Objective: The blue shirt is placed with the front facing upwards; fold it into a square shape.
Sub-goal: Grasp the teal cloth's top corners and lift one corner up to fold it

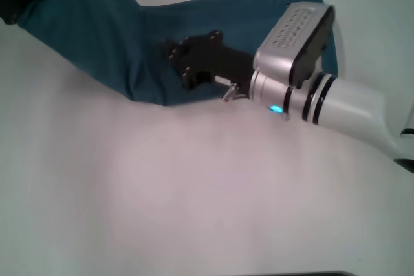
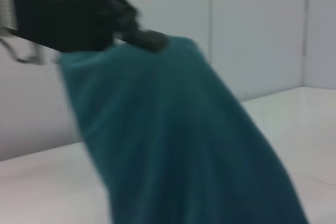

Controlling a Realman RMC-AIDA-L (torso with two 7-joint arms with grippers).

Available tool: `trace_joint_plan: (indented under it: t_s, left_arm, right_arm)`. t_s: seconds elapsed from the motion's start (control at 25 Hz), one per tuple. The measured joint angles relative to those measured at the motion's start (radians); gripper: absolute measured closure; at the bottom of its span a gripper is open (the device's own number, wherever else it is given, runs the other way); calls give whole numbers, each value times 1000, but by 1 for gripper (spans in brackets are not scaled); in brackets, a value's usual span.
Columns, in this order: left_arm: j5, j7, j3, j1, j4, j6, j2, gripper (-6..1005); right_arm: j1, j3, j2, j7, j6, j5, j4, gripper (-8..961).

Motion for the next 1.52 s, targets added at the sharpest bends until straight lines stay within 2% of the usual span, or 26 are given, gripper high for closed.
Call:
trace_joint_plan:
  t_s: [0.16, 0.32, 0.6, 0.72, 0.92, 1.12, 1.36, 1.52]
  left_arm:
    - [-14, 5, -4, 6, -3, 70, -1, 954]
    - [-16, -4, -10, 27, -24, 86, 0, 954]
    - [-16, 1, -103, 53, -28, 143, 9, 954]
    - [-17, 4, -107, 46, -28, 155, -2, 954]
    - [-55, 6, -99, 0, -42, 190, -29, 954]
    - [-72, 6, -82, -57, -60, 212, -57, 954]
    - [-75, 7, -69, -89, -62, 213, -60, 953]
    - [-75, 9, -69, -84, -60, 198, -56, 954]
  right_arm:
    - [-2, 14, 3, -9, 9, 2, -19, 928]
    - [-2, 23, 3, -11, 17, 0, -21, 928]
    - [2, 75, 7, -64, 62, 3, -24, 928]
    - [23, 99, 11, -92, 115, 2, -11, 928]
    - [93, 94, 18, -121, 276, -2, 26, 927]
    - [125, 92, 22, -153, 301, -7, 52, 927]
    - [151, 93, 23, -155, 327, -109, 99, 927]
    - [118, 130, 19, -172, 307, -121, 119, 926]
